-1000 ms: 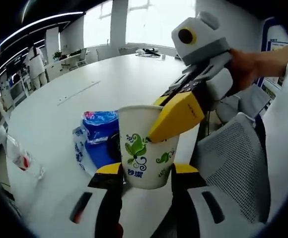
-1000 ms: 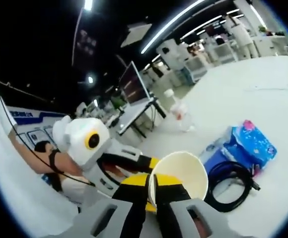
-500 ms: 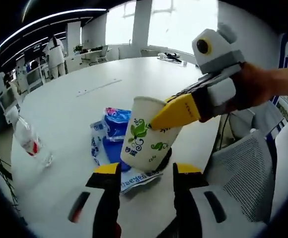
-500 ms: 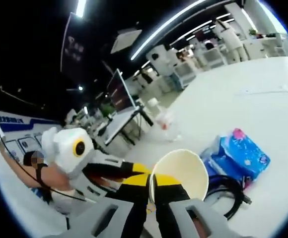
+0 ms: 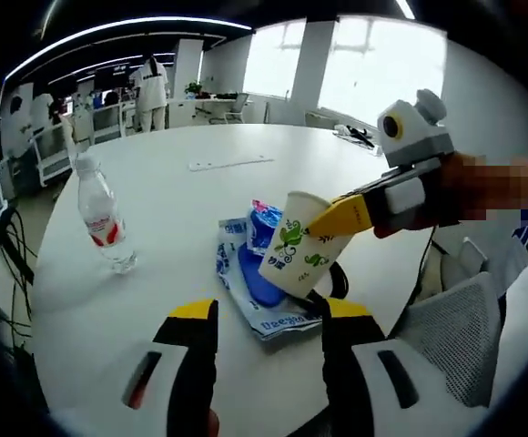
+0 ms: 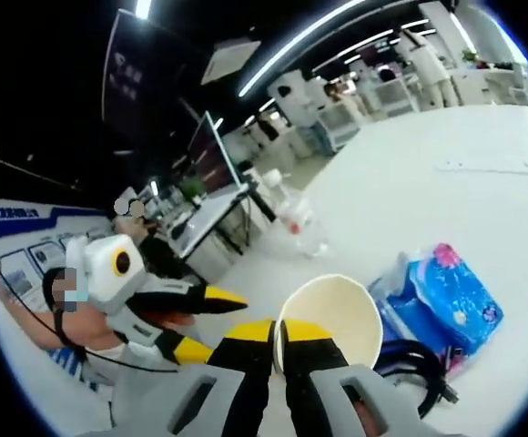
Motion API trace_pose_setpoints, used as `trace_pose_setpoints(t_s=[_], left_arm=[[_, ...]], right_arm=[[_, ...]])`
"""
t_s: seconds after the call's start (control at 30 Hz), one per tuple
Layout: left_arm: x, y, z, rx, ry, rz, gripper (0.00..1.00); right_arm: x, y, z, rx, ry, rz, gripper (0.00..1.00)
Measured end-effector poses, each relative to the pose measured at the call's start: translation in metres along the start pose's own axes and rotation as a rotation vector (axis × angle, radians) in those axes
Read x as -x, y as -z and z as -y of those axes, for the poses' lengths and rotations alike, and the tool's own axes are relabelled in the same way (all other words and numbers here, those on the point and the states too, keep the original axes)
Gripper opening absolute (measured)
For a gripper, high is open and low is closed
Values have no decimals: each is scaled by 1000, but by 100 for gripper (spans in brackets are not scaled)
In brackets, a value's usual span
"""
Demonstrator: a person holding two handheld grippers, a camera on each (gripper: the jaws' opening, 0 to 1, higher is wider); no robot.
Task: Arrange the tabletop items into an orderly group along one side of the table until the central work area is clear of visible clutter.
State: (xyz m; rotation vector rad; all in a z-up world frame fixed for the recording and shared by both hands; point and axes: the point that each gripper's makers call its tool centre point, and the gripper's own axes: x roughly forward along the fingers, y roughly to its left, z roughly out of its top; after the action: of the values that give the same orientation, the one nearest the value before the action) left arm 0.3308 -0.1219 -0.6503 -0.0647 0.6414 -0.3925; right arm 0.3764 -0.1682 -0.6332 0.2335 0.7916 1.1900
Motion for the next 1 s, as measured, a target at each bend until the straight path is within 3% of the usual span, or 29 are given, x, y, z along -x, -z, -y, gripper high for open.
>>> trace_pose_setpoints(t_s=[0.37,0.63,1.0], left_arm=[[21,-9,-43,78,-94,59,44],[31,1,-63,120,-141,61,44],[34,6,-77,150,-164,82,44]], right_arm=[[-38,-17,1,61,0,-74,0],[-69,-27,9,69,21,-104,0],[-107,-33,36,78,76,-138,0]])
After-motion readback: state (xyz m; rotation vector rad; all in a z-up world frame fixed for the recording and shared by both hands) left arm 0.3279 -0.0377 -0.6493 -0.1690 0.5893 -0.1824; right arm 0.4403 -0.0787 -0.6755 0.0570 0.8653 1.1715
